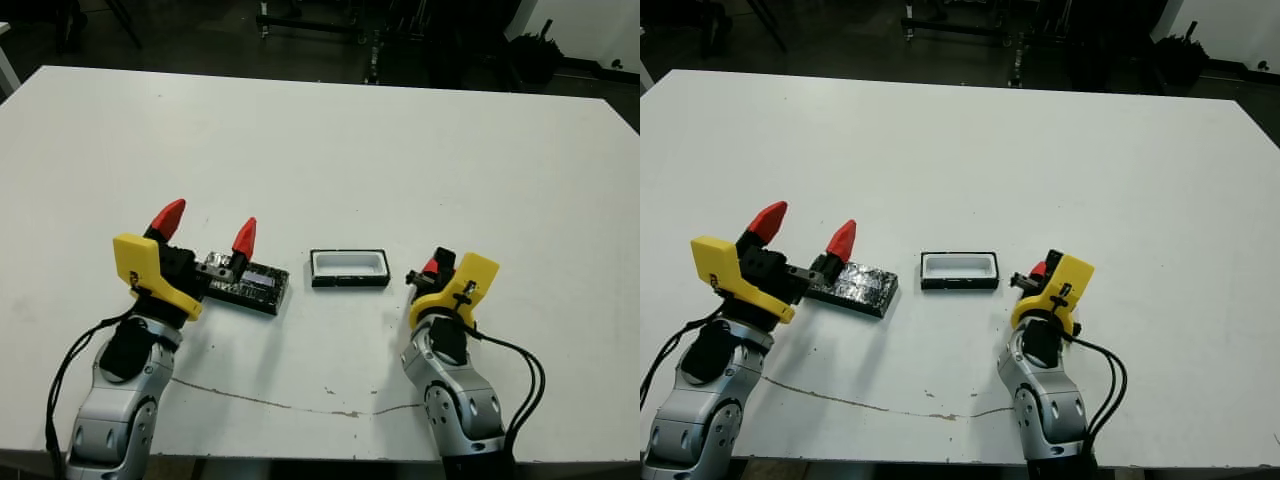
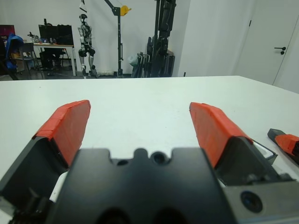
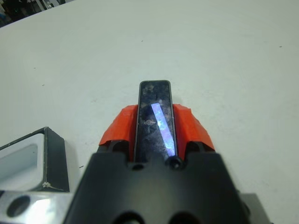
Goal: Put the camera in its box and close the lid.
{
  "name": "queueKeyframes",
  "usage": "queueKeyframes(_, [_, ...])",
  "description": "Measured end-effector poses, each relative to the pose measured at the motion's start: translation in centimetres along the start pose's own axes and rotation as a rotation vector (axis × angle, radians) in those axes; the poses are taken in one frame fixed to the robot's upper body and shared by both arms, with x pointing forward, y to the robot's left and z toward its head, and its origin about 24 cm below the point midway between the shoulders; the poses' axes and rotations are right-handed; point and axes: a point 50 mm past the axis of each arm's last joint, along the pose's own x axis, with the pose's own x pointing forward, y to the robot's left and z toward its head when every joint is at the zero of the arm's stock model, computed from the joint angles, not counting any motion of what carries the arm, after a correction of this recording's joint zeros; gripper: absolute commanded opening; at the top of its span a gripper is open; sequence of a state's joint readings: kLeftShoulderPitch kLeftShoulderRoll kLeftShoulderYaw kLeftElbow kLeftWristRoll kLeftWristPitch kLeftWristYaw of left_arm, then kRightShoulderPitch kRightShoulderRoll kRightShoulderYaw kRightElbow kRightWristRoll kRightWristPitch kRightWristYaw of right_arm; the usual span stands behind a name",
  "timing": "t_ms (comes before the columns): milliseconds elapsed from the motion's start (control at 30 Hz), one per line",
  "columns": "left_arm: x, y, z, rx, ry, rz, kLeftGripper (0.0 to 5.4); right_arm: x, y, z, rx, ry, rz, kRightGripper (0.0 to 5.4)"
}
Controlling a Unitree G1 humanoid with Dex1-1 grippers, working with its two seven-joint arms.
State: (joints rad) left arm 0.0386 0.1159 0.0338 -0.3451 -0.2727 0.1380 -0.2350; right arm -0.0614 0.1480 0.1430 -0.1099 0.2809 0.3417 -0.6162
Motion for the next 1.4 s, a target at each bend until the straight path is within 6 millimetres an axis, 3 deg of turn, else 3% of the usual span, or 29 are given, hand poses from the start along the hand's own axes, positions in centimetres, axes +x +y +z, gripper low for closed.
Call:
queueKeyframes(433, [0.0,-0.1,0.0,0.002,0.0,-0.009,5.4,-0.3,-0.1,-0.4,-0.047,-0.025,0.011,1.7])
queueKeyframes(733, [0.1,-0.4,0.0,-0.008,0.001,-0.022,5.4,-2.3,-1.2,0.0,-0.024,-0.069,0.129,1.7])
queueKeyframes(1100, [0.1,-0.6,0.0,-0.026,0.0,-0.033,5.4,-2.6,-3.0,5.9,0.009,-0.238,0.391,1.7])
queueKeyframes(1267, [0.1,-0.7,-0.1,-0.028,0.002,-0.037,5.4,-2.7,-3.0,7.7,-0.079,-0.261,0.508,1.7])
queueKeyframes(1400, [0.1,-0.9,-0.2,-0.031,0.005,-0.039,5.4,-1.9,-3.3,10.0,-0.185,-0.254,0.699,1.7])
